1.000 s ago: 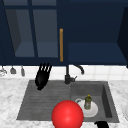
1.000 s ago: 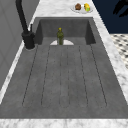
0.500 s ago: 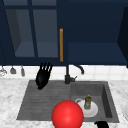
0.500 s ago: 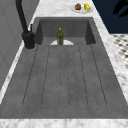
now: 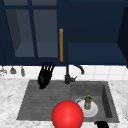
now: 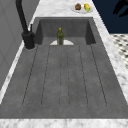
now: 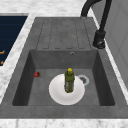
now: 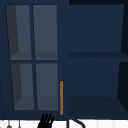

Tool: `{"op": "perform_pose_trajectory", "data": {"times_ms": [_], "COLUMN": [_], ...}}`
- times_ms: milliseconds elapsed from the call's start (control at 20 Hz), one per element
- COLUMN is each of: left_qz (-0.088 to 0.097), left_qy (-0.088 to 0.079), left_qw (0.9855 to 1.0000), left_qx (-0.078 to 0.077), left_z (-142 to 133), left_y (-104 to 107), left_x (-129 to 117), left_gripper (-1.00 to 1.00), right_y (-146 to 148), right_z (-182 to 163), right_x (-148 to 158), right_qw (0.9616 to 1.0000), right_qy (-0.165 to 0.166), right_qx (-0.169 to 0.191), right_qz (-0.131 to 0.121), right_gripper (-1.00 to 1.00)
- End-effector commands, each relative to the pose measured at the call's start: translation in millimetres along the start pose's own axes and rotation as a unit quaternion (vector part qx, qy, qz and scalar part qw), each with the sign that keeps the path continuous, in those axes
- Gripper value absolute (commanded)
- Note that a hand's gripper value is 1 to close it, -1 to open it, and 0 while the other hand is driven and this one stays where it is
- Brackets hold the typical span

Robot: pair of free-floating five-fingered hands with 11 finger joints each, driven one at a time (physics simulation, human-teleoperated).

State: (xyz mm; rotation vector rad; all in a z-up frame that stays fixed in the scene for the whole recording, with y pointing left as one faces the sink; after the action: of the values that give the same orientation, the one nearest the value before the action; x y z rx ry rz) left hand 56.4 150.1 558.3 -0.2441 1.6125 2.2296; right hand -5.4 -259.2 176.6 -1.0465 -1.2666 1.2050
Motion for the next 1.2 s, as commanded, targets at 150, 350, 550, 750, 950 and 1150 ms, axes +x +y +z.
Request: {"op": "perform_pose_trajectory", "data": {"times_ms": [150,350,550,750,950,1150], "left_qz": [-0.011,-0.023,-0.034,-0.025,-0.025,-0.018], "left_qy": [-0.04,-0.05,-0.055,-0.063,-0.068,-0.072], "left_qw": [0.9986,0.9981,0.9974,0.9968,0.9963,0.9962], "left_qx": [-0.032,-0.029,-0.033,-0.043,-0.046,-0.046], "left_z": [-1.3,3.8,8.0,11.0,13.8,17.8], "left_y": [20.0,29.7,37.8,45.7,52.3,64.7], "left_x": [-15.7,-26.0,-34.6,-37.4,-40.5,-45.7], "left_gripper": [-1.0,-1.0,-1.0,-1.0,-1.0,-1.0], "right_y": [0.0,0.0,0.0,0.0,0.0,0.0], "right_z": [0.0,0.0,0.0,0.0,0.0,0.0], "right_x": [0.0,0.0,0.0,0.0,0.0,0.0], "right_qw": [1.0,1.0,1.0,1.0,1.0,1.0], "right_qy": [0.0,0.0,0.0,0.0,0.0,0.0], "right_qx": [0.0,0.0,0.0,0.0,0.0,0.0], "right_qz": [0.0,0.0,0.0,0.0,0.0,0.0], "right_gripper": [0.0,0.0,0.0,0.0,0.0,0.0]}}
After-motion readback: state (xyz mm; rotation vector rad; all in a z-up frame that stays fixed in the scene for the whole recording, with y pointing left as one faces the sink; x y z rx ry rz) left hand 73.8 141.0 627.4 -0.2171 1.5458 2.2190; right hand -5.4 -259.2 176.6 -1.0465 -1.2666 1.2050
